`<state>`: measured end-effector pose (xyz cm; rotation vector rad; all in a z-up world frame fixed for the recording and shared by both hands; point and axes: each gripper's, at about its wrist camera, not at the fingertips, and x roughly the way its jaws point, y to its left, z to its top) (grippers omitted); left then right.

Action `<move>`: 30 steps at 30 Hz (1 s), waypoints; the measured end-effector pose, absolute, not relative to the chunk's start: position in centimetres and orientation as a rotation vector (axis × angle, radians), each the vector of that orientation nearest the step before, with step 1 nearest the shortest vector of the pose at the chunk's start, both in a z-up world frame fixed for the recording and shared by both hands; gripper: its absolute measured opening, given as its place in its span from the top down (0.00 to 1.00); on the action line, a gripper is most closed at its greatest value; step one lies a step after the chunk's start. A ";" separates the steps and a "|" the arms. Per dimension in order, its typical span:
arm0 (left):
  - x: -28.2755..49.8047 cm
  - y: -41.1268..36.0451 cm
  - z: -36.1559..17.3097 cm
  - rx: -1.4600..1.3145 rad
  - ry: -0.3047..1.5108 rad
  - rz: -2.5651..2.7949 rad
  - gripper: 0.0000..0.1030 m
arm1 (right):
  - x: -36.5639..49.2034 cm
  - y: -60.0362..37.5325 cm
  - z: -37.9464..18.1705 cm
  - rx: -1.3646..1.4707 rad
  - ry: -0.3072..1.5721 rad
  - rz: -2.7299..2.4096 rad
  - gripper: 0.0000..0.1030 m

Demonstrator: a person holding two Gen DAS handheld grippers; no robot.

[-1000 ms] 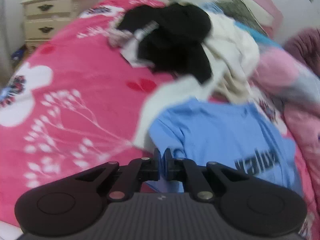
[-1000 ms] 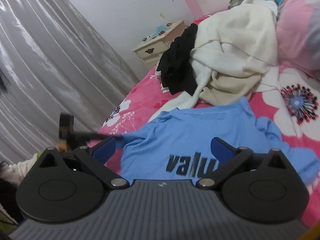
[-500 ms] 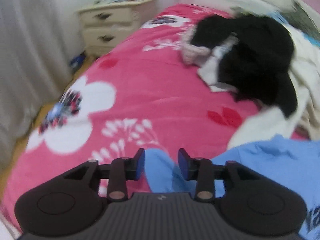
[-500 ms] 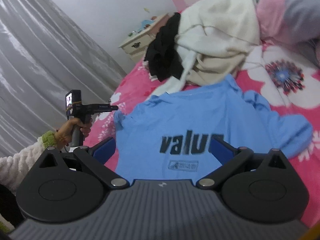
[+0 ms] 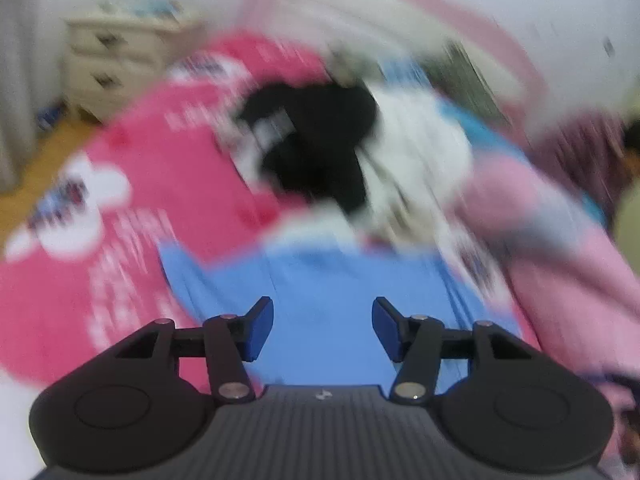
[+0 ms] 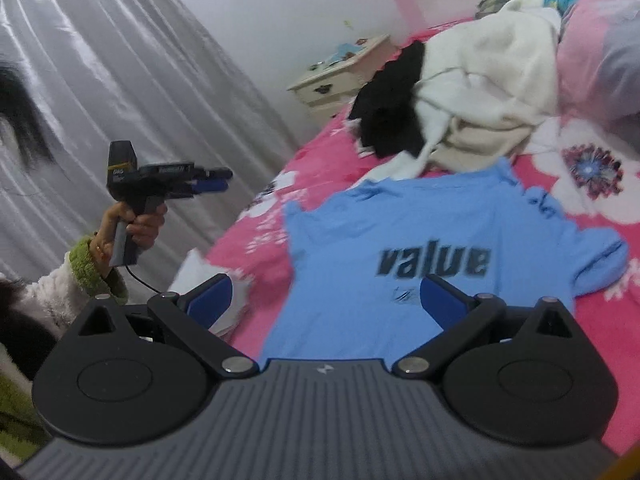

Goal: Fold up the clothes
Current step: 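Open both grippers and release the flattened blue T-shirt, then grasp the T-shirt hem with the left gripper while the right gripper grasps the hem too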

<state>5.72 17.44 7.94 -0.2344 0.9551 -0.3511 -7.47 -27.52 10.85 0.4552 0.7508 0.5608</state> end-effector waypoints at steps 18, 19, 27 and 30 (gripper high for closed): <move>-10.6 11.8 -9.9 0.100 1.436 -0.460 0.50 | -18.8 -19.6 1.2 0.022 1.065 0.489 0.29; -10.6 11.9 -9.9 0.091 1.441 -0.452 0.51 | -19.0 -18.7 1.1 -0.005 1.062 0.536 0.30; -10.9 13.3 -10.1 0.055 1.449 -0.412 0.63 | -18.4 -22.2 0.7 0.167 1.114 0.418 0.37; -10.9 13.3 -10.4 0.072 1.450 -0.418 0.59 | -19.4 -26.7 -0.9 0.365 1.153 0.260 0.45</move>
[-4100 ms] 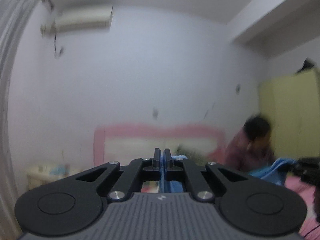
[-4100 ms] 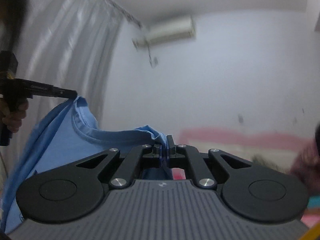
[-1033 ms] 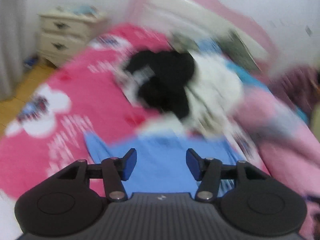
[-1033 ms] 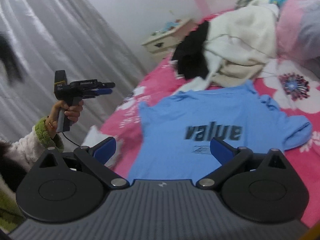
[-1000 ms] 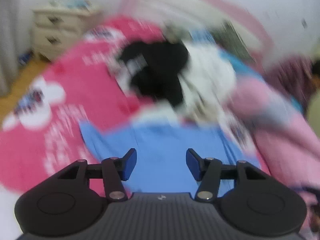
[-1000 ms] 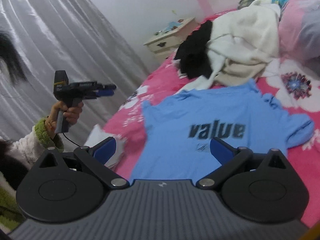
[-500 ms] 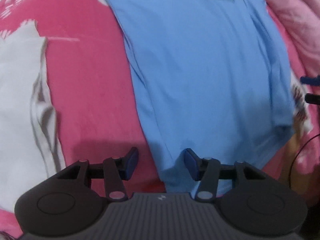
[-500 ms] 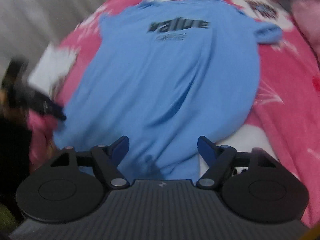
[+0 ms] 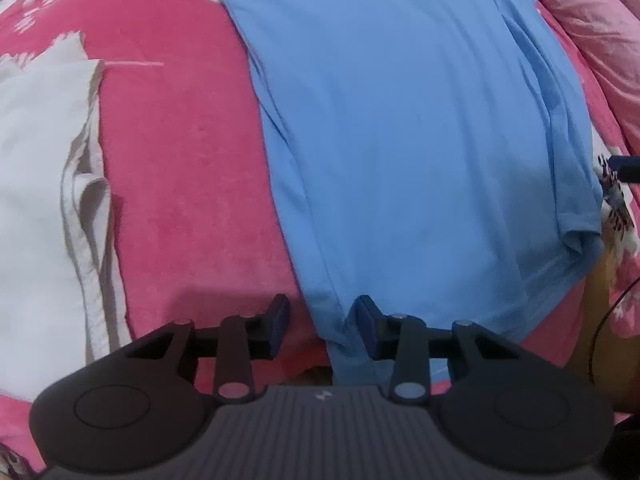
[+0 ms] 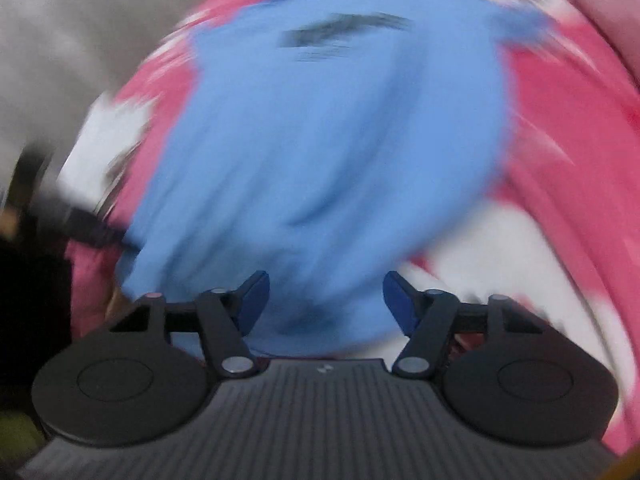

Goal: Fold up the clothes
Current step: 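Grasp the T-shirt hem with the left gripper while the right gripper grasps the hem too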

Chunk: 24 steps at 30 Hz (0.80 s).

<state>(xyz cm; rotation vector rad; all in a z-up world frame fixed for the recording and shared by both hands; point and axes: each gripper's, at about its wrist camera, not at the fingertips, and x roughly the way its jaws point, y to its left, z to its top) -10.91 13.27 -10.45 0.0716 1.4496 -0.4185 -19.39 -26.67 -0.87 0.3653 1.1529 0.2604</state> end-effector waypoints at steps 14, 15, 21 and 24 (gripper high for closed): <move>-10.5 13.8 -10.8 0.092 1.426 -0.345 0.53 | -19.7 -29.5 -6.6 0.648 1.238 0.216 0.93; -10.4 13.9 -10.8 0.095 1.422 -0.341 0.54 | -20.2 -29.2 -6.2 0.628 1.227 0.214 0.94; -9.7 15.3 -10.9 0.079 1.427 -0.327 0.57 | -25.1 -31.9 -2.1 0.653 1.106 0.115 0.95; -9.4 15.8 -10.9 0.080 1.428 -0.327 0.57 | -29.1 -33.5 -0.9 0.679 1.077 -0.004 0.95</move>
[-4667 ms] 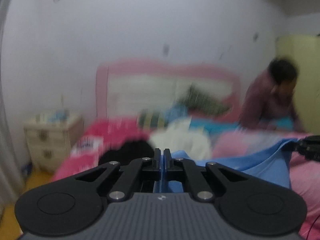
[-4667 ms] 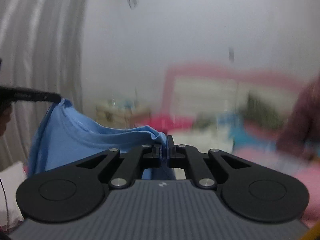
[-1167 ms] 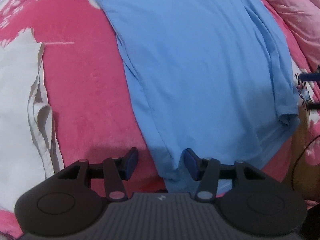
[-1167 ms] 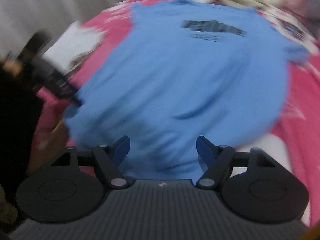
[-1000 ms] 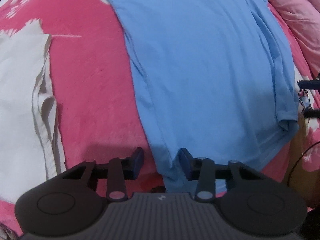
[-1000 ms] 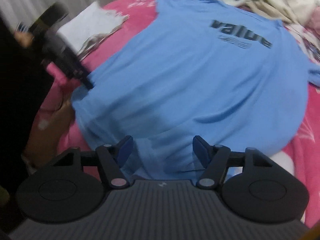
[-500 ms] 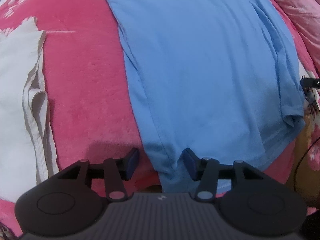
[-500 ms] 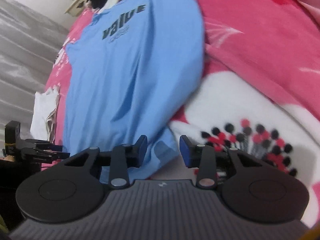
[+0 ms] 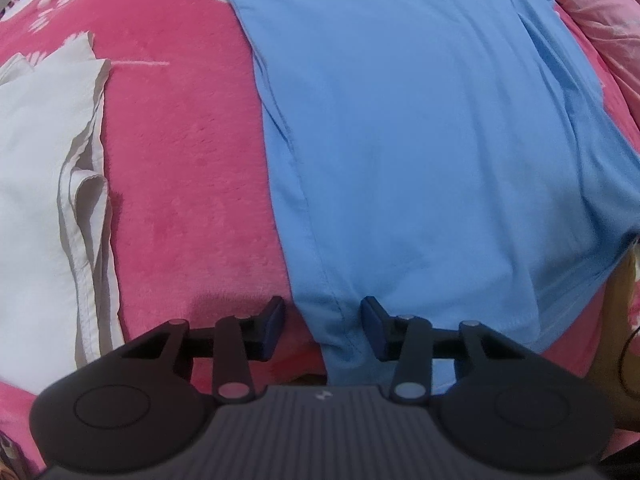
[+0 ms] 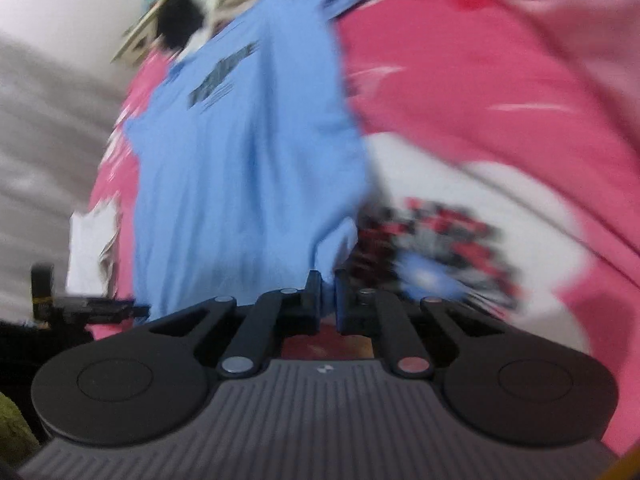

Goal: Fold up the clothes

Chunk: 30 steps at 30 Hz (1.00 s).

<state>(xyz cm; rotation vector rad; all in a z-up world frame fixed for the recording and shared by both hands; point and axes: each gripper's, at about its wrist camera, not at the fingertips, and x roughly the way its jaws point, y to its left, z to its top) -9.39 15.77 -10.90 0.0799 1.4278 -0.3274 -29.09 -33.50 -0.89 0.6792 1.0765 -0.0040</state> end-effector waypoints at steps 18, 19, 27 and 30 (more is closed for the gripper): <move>-7.0 23.5 -7.0 -0.113 1.394 -0.379 0.98 | -33.3 -34.5 0.6 0.724 0.919 -0.182 0.95; -6.7 24.7 -6.0 -0.128 1.381 -0.382 0.98 | -33.3 -34.4 1.3 0.718 0.916 -0.169 0.95; -12.2 17.9 -6.3 0.097 1.370 -0.400 0.97 | -32.5 -33.0 0.6 0.585 1.044 -0.134 0.95; -13.6 17.0 -9.0 0.296 1.424 -0.364 0.98 | -31.7 -32.0 -2.8 0.458 1.148 -0.159 0.95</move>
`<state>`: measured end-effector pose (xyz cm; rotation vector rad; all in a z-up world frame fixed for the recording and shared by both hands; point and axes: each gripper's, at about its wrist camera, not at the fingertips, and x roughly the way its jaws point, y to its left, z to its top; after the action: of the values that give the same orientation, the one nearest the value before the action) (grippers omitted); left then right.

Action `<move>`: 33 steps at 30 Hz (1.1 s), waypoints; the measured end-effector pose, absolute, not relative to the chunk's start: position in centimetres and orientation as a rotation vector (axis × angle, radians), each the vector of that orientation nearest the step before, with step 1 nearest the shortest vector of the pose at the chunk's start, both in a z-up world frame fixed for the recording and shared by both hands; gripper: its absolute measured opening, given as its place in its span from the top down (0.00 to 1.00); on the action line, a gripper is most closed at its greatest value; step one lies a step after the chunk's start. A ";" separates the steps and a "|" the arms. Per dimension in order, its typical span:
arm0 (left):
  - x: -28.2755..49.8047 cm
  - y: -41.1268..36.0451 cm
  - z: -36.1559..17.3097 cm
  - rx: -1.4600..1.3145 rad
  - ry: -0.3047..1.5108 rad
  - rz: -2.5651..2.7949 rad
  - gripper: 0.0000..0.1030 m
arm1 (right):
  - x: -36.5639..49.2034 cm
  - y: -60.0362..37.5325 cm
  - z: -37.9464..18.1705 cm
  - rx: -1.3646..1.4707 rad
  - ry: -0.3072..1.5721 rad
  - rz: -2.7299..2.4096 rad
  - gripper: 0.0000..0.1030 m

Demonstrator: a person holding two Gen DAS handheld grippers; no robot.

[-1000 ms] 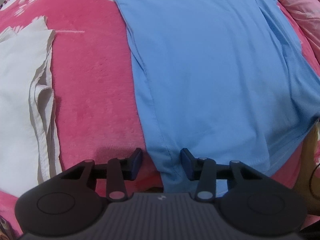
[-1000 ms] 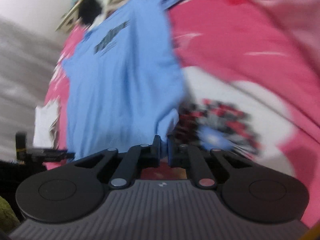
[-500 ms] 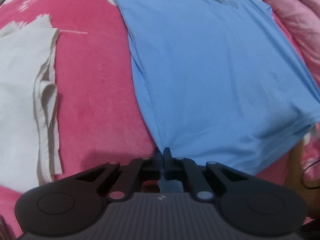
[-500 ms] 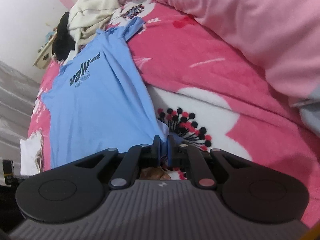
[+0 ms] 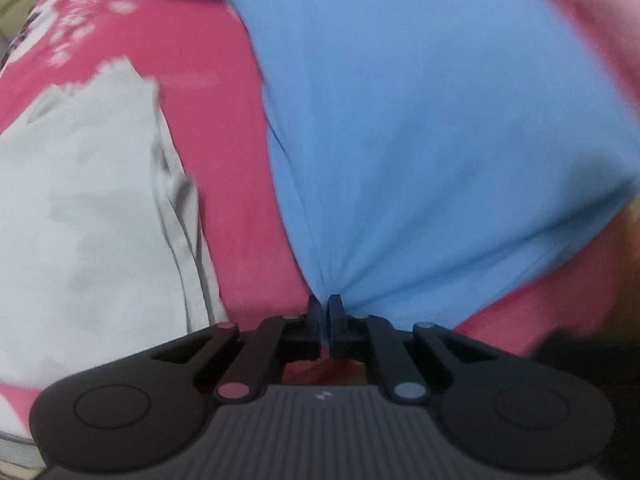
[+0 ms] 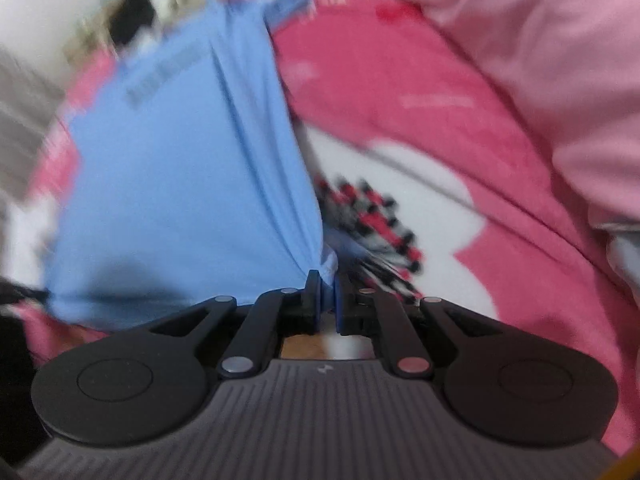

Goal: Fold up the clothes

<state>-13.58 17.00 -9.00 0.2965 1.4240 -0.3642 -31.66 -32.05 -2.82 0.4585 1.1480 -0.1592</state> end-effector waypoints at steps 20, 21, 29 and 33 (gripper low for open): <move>-17.8 14.0 -4.0 0.310 1.265 -0.851 0.70 | -25.5 -19.2 -0.4 -0.183 1.024 0.756 0.91; -17.9 13.4 -4.6 0.358 1.276 -0.876 0.70 | -25.2 -18.3 -1.0 -0.212 1.036 0.793 0.91; -18.4 12.8 -6.7 0.502 1.269 -0.911 0.74 | -25.1 -14.9 -3.3 -0.407 1.086 0.916 0.91; -18.9 12.4 -6.1 0.506 1.250 -0.881 0.90 | -25.3 -14.4 -4.2 -0.490 1.083 0.897 0.91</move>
<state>-18.91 12.42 -6.08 0.5062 1.2499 -0.8809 -25.34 -14.43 -4.24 -0.4904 1.0834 0.8967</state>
